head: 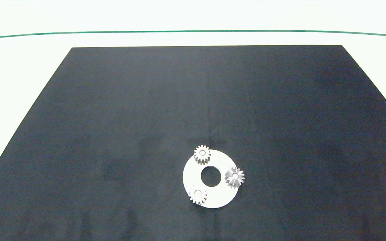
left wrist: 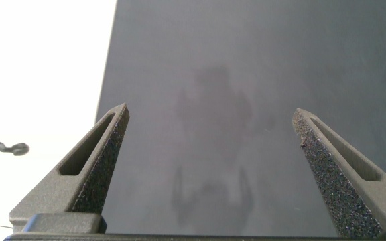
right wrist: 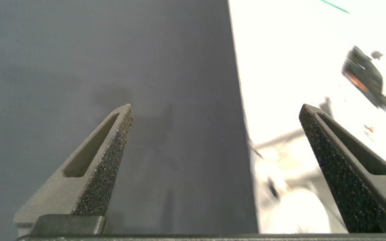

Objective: Install three planetary gears onto the carrier pins

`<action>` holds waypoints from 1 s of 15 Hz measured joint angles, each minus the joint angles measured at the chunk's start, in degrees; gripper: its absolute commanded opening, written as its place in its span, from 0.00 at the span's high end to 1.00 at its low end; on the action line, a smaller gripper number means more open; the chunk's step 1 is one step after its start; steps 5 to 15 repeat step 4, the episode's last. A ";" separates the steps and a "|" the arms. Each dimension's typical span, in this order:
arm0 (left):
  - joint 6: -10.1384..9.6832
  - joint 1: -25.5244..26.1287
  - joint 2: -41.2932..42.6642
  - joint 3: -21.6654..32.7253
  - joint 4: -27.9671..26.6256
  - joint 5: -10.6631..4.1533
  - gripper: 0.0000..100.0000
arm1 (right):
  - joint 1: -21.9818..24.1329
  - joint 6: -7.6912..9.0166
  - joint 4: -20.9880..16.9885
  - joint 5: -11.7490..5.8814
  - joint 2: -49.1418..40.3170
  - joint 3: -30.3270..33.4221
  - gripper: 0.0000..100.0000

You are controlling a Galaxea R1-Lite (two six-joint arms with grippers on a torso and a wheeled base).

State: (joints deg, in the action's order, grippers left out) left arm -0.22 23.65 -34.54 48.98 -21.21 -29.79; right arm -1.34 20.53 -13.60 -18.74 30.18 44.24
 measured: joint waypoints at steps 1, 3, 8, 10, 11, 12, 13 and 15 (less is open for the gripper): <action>0.38 -1.46 3.78 -0.63 -0.34 -0.02 0.00 | 1.97 -0.11 0.00 0.02 -2.38 -2.01 0.00; 0.90 -4.91 10.48 -1.44 -2.90 -0.09 0.00 | 4.67 -0.27 -0.01 -0.09 -7.70 -6.21 0.00; 1.01 -6.07 13.29 -1.80 -4.47 -0.09 0.00 | 5.33 -0.38 -0.01 -0.11 -10.42 -8.13 0.00; 1.01 -6.07 13.29 -1.80 -4.47 -0.09 0.00 | 5.33 -0.38 -0.01 -0.11 -10.42 -8.13 0.00; 1.01 -6.07 13.29 -1.80 -4.47 -0.09 0.00 | 5.33 -0.38 -0.01 -0.11 -10.42 -8.13 0.00; 1.01 -6.07 13.29 -1.80 -4.47 -0.09 0.00 | 5.33 -0.38 -0.01 -0.11 -10.42 -8.13 0.00; 1.01 -6.07 13.29 -1.80 -4.47 -0.09 0.00 | 5.33 -0.38 -0.01 -0.11 -10.42 -8.13 0.00; 1.01 -6.07 13.29 -1.80 -4.47 -0.09 0.00 | 5.33 -0.38 -0.01 -0.11 -10.42 -8.13 0.00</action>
